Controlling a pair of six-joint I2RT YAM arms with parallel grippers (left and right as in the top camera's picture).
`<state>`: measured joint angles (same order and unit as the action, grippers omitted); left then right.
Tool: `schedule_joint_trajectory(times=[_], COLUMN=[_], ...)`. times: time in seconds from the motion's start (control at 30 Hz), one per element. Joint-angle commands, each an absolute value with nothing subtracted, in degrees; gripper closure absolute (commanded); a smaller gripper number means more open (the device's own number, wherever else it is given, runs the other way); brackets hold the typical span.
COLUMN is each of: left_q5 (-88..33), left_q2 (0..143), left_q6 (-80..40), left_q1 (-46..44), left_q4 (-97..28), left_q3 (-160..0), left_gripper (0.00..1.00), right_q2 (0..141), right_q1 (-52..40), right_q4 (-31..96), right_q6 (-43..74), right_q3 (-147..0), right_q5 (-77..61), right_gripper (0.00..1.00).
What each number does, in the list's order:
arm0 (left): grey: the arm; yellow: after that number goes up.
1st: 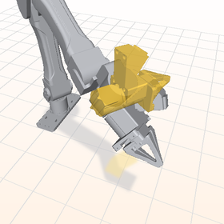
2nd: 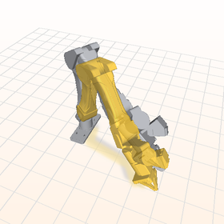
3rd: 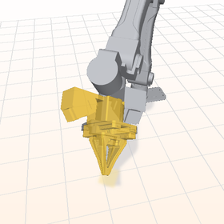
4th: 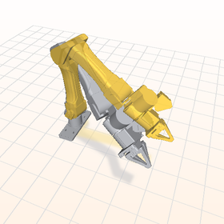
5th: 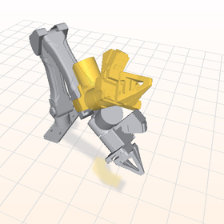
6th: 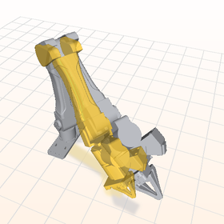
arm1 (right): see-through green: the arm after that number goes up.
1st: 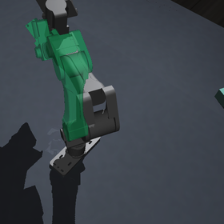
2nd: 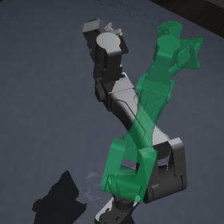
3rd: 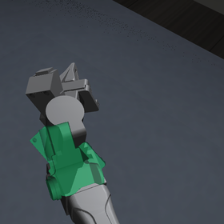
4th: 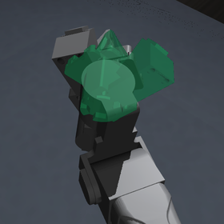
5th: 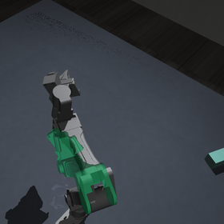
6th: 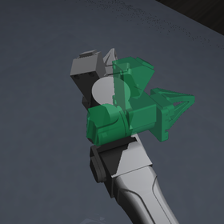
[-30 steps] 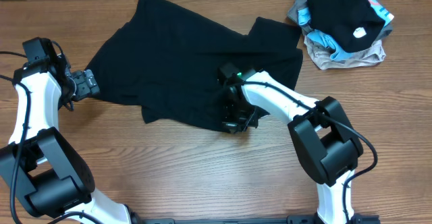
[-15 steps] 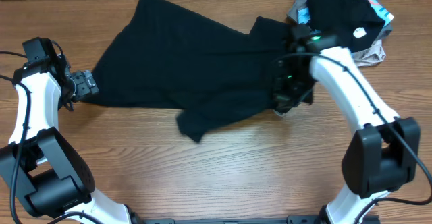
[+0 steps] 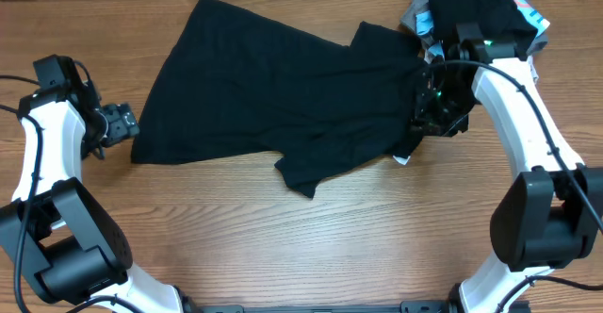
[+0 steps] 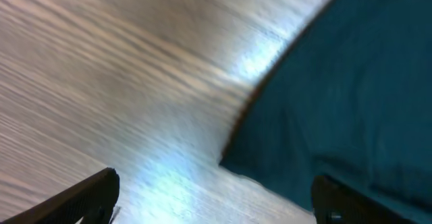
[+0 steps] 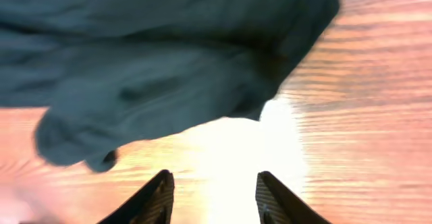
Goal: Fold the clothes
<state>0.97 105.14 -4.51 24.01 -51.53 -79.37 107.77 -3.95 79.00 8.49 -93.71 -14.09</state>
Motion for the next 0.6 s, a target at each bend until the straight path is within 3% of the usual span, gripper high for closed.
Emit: schedule_joint_trajectory(times=[0.0,0.07,0.13,0.37,0.57], left_q5=[-8.62,-10.57,-10.39,-10.59,-10.83], left_q2=[104.47,104.47,104.47,104.51,104.51], left_q6=[-5.82,-5.74,-4.82,-4.67,-9.28], left_q1=[24.75,24.77,24.75,24.8,25.61], left_q4=[-53.76,-54.26,-54.15,-51.96,-42.94], left_q3=[-78.89,-78.89,-78.78,-75.66,-66.72], left_gripper=[0.12,0.12,0.12,0.16,0.16], right_q2=[106.0,105.84,105.95,108.75,114.59], right_q1=[-8.05,-12.36,-16.58,-28.56,-35.33], right_q4=[79.83,79.68,78.48,70.65,66.41], right_q6=[7.44,7.68,8.21,17.67,20.27], right_q3=[-99.94,-101.54,-101.36,-97.65,-97.54], right_q5=[-18.79,-19.11,-18.48,-13.76,-13.63], right_gripper=[0.48,0.33,0.28,0.32,0.32])
